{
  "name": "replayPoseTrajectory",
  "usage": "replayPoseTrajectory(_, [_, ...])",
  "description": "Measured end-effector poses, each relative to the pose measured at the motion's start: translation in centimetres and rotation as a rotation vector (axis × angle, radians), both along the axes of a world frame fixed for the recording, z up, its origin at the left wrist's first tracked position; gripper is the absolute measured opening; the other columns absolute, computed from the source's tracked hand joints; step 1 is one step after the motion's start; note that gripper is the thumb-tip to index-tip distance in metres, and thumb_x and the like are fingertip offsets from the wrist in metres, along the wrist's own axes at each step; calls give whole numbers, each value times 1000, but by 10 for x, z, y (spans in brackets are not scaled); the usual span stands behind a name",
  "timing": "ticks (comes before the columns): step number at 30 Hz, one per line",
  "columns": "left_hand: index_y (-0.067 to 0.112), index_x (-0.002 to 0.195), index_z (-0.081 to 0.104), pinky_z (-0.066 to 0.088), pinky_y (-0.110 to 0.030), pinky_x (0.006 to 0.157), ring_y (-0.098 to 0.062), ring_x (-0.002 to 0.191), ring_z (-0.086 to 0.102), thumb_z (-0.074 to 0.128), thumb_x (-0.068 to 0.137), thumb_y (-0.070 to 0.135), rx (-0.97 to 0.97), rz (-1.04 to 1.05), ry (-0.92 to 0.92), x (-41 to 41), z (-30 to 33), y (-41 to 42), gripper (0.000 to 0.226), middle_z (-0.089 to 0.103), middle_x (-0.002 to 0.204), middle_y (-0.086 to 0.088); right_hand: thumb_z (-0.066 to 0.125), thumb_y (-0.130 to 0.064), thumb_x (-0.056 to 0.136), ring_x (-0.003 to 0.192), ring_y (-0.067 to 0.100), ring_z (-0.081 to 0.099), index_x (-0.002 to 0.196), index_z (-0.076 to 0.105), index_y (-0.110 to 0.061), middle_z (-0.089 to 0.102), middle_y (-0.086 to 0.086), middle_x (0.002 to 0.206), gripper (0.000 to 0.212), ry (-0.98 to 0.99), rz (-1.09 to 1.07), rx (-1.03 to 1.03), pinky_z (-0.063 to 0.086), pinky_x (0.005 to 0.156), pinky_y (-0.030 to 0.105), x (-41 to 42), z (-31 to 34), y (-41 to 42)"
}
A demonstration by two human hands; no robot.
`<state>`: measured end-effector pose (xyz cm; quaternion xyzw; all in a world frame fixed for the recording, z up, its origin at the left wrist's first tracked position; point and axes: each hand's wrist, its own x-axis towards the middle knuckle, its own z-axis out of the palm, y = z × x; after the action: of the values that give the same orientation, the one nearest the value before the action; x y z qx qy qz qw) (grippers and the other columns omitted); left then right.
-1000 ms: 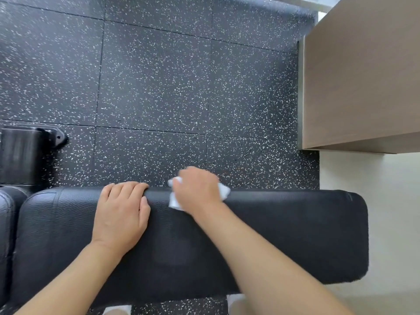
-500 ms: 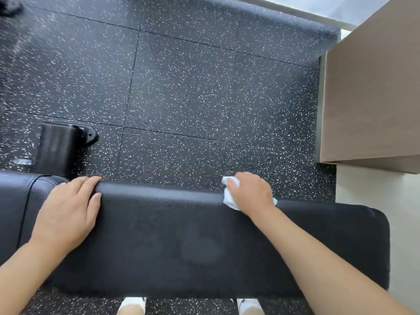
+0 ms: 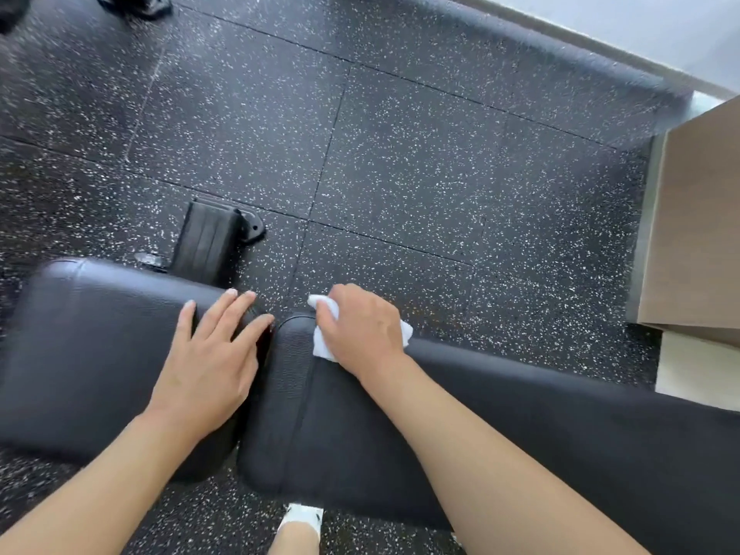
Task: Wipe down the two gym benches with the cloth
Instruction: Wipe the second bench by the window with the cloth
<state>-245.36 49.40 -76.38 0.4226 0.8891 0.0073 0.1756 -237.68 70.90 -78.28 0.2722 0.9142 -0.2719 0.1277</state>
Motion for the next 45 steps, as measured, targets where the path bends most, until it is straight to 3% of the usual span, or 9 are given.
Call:
replayPoseTrajectory(5, [10,149,56,27,-63,122,-31,152,40,35,98,32,-22,25,-56,-12,5,-6,60,50,159,-10,54,-41,99,79,29,64,82,64,-16,63,3,84,32,106,148,103,44,63,38,-51,-2,-58])
replayPoseTrajectory(10, [8,142,60,32,-64,119,-32,146,49,33,98,33,-21,30,-112,-4,13,18,57,59,148,-8,65,-40,96,68,28,60,74,61,-14,58,3,76,33,257,132,185,39,52,33,-25,-5,-38])
replayPoseTrajectory(14, [12,140,59,38,-56,117,-27,132,58,31,99,35,18,-25,-191,22,12,66,54,63,139,-2,63,-40,97,63,27,59,73,58,-15,54,2,75,35,265,26,200,41,49,33,21,-8,3])
replayPoseTrajectory(22, [15,148,51,35,-52,118,-26,137,53,26,104,44,-34,-288,-237,125,4,192,58,57,149,-2,50,-37,100,58,21,49,72,53,-17,47,0,71,35,314,-128,492,37,46,32,195,-5,129])
replayPoseTrajectory(25, [15,153,43,33,-48,119,-26,139,50,37,108,41,-23,-359,-235,175,0,241,52,52,154,-2,55,-35,99,58,20,47,74,55,-17,47,1,71,31,318,-171,590,37,45,31,267,-1,165])
replayPoseTrajectory(30, [14,160,32,32,-46,120,-28,144,42,37,108,41,-26,-508,-240,262,3,327,59,41,161,-4,60,-31,96,58,21,46,73,52,-16,48,2,71,28,298,-271,656,37,43,33,390,0,205])
replayPoseTrajectory(41, [17,162,37,28,-60,124,-36,158,24,43,105,32,44,-977,-133,449,2,477,59,28,171,-9,56,-31,95,62,27,55,85,65,-10,57,6,79,25,108,-711,599,46,42,36,636,0,288])
replayPoseTrajectory(45, [27,164,31,21,-67,124,-37,159,20,44,101,45,62,-1122,-56,501,-13,511,68,25,173,-5,59,-35,98,69,31,58,93,60,-13,59,3,85,22,73,-1078,435,37,53,31,696,-14,302])
